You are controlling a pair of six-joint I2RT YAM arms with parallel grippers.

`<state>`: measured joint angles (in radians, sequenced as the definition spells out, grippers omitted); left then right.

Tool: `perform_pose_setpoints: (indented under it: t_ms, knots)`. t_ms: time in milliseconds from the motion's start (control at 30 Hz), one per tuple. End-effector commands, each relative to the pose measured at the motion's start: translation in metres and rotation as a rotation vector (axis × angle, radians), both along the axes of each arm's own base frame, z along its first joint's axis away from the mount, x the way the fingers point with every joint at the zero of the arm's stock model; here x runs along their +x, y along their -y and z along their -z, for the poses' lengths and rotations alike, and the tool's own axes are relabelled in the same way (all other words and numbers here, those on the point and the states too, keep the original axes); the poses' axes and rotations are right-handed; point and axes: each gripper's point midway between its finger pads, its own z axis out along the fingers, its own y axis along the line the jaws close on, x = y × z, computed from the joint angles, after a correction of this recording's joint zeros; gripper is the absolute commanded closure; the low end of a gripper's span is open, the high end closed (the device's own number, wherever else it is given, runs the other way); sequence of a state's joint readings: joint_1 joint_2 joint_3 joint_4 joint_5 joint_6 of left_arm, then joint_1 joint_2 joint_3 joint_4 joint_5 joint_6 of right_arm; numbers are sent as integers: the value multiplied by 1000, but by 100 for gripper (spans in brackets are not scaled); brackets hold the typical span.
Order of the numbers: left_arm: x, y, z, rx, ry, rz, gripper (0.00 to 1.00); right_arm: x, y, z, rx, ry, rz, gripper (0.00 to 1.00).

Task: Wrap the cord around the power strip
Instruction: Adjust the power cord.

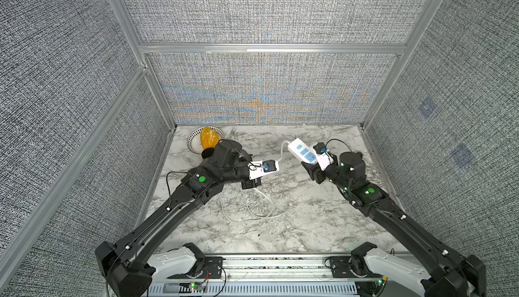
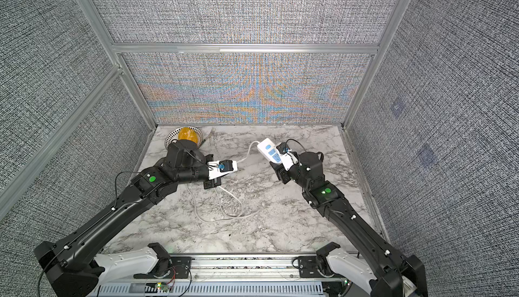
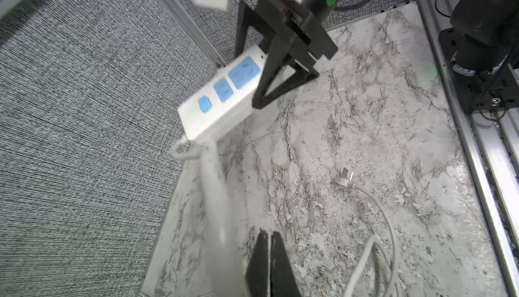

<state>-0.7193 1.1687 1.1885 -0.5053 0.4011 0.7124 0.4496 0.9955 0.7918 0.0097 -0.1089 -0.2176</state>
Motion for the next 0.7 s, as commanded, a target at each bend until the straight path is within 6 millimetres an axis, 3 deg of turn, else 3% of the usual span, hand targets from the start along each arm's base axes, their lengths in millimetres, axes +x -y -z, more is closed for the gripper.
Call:
perform_pose_setpoints:
  t_ms: [0,100,133,267,433,667]
  knots:
    - [0,8,0,-85,-61,-14,96,0,4,-45,103,142,20,95]
    - [1,12,7,-143,-102,-37,90,-2,8,-62,140,183,21,96]
    - [2,14,9,-162,-112,-44,86,-4,9,-83,162,220,18,96]
    - [5,18,22,-193,-165,-62,78,-8,5,-98,192,244,-12,96]
    - [10,21,30,-223,-188,-84,73,-10,1,-104,205,249,-34,97]
    - [13,11,27,-310,-158,-152,56,-10,5,-107,195,258,-19,98]
